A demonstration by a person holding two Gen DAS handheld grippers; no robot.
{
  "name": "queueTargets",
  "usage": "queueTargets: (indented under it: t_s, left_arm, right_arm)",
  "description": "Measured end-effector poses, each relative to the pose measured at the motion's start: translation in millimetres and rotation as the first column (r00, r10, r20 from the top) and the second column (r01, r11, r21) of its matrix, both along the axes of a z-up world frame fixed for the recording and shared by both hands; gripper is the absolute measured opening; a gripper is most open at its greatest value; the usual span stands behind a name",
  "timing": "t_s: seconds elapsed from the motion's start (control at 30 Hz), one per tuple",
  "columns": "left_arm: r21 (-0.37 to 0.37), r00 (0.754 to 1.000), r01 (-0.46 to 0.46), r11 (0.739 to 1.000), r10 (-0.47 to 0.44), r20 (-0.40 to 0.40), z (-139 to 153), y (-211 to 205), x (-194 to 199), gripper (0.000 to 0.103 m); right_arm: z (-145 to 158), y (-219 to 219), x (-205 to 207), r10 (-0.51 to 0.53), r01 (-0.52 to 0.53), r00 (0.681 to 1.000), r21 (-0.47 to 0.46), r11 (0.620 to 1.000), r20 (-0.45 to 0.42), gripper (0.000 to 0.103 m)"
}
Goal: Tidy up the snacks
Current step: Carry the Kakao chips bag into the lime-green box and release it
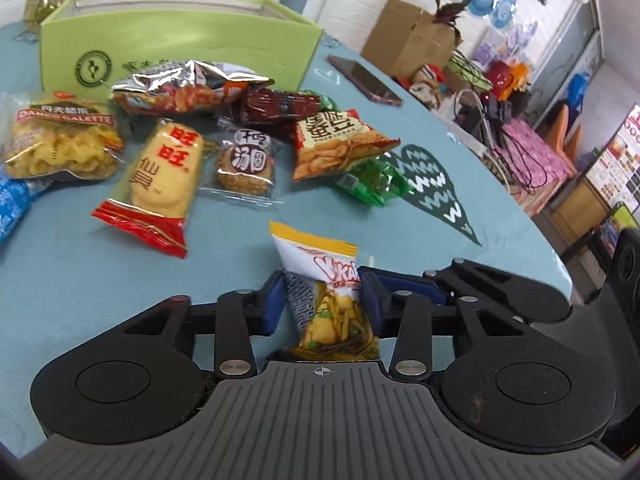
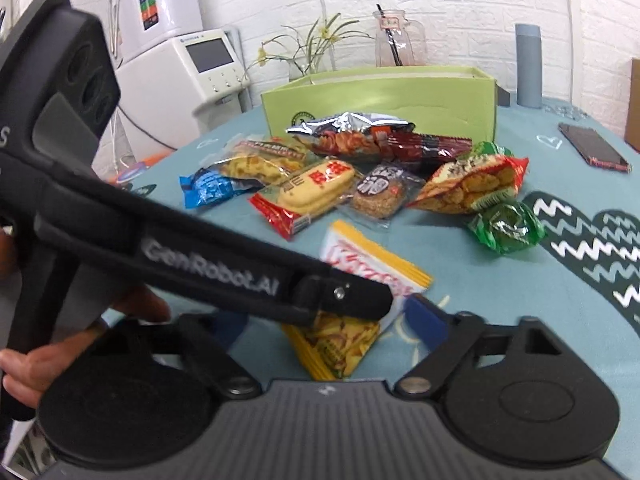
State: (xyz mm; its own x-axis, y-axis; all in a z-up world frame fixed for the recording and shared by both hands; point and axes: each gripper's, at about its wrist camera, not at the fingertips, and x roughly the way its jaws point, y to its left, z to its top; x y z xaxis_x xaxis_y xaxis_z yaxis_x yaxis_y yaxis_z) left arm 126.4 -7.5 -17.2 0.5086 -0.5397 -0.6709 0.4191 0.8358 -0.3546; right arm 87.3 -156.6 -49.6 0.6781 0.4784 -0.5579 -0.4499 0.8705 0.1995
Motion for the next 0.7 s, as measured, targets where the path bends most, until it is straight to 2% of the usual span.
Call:
queueTargets:
  t_s: [0.13,0.33,0.47,0.57,0.7]
  left_arm:
    - [-0.061,0.998,-0.065,0.996,0.063,-0.029,4.7,20.9,2.5,0.013]
    - [-0.143,0.992,-0.1,0.985,0.11,0.06,55.8,31.1,37.1,0.013]
    - [-0.158,0.978,-0.117,0.98,0.142,0.156,96.3,27.6,89.8,0.013]
    - [-0.141,0.968,-0.137,0.98,0.163,0.19,114.4,22.1,137.1,0.013]
    - [-0.112,0.972,-0.154,0.982,0.171,0.163,114.6,10.4,198.9,0.013]
  right_arm:
    - [8.1,3.0,7.3,0.049,-0.048,0.999,0.054,0.997,-0.017,0.072]
    - [55.5,6.8,40.7,0.068,-0.073,0.989,0.029,0.997,0.129,0.073]
    - [90.4,13.3,94.3,0.08,-0.078,0.971,-0.017,0.997,0.226,0.075]
    - [104.2,16.2,145.5,0.089,-0.085,0.971,-0.027,0.996,0.221,0.077]
    - [106.2,17.5,210.2,0.093,-0.082,0.979,-0.068,0.994,0.181,0.078]
